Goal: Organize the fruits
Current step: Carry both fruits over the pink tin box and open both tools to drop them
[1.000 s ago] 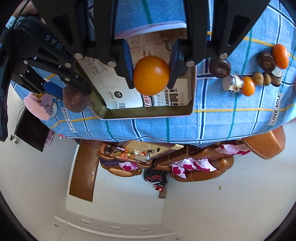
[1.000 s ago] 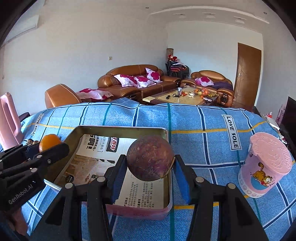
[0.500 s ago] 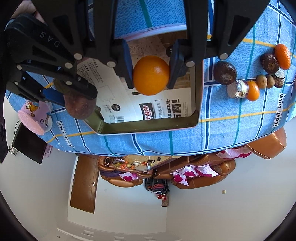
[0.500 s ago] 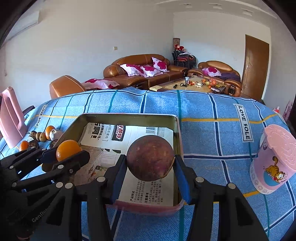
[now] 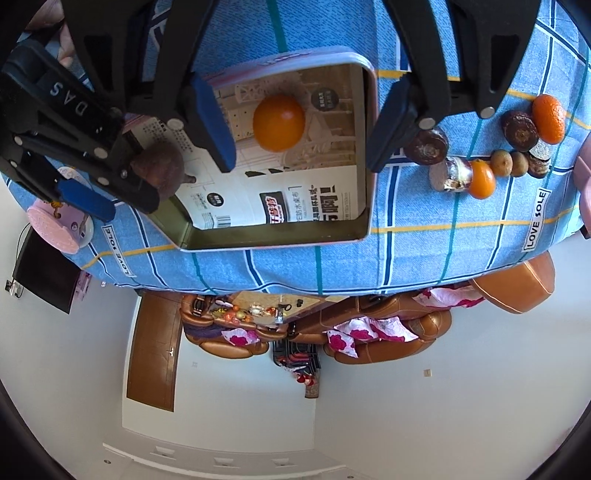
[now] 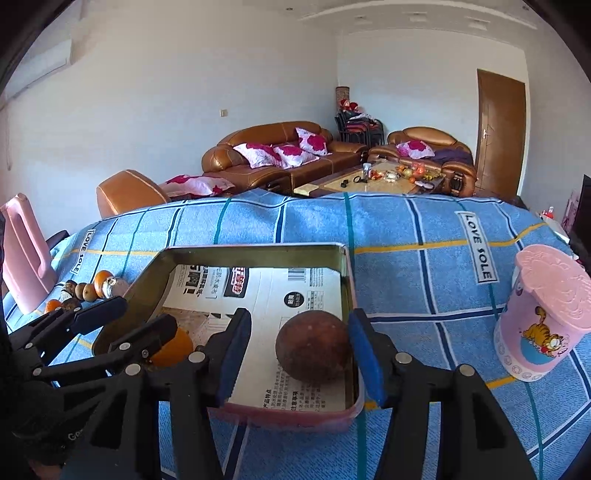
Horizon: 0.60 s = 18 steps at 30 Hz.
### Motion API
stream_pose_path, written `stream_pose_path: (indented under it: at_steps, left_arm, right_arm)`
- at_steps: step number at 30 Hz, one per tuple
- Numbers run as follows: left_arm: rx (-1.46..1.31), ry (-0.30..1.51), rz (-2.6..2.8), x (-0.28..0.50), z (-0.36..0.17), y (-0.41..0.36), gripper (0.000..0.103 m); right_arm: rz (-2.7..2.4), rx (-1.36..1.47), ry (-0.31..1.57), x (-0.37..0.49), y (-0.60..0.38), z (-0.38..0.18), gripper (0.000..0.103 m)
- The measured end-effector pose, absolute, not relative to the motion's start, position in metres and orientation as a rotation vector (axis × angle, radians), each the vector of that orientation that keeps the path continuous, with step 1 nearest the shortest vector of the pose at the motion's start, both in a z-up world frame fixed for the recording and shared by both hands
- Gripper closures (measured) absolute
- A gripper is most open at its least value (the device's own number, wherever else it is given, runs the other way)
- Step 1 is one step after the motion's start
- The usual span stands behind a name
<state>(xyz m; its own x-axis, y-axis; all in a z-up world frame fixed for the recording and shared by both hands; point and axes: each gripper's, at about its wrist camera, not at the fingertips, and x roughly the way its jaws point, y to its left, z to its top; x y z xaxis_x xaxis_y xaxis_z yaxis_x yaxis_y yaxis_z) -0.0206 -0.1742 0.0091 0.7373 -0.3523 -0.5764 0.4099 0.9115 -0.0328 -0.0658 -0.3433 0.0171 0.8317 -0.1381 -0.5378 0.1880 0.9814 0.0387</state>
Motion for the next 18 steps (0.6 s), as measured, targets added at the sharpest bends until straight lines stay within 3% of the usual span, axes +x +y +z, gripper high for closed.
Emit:
stream_pose_path:
  at_steps: [3,5,7,18]
  left_arm:
    - [0.084,0.551,-0.406,-0.027,0.017,-0.17,0.002]
    - [0.07,0.513,-0.4,-0.03,0.021,-0.165,0.001]
    - [0.081,0.502,-0.381,-0.029,0.022,-0.165,0.0]
    - [0.157,0.453,-0.264,-0.026,0.023,-0.153,0.0]
  right_arm:
    - [-0.214,0.1,0.502,-0.073,-0.347,0.024,0.045]
    - [-0.226,0.14,0.466,-0.077,-0.353,0.027,0.038]
    - [-0.248,0.175,0.425,-0.082,-0.359,0.029,0.024]
    - [-0.336,0.167,0.37,-0.089,-0.363,0.033,0.024]
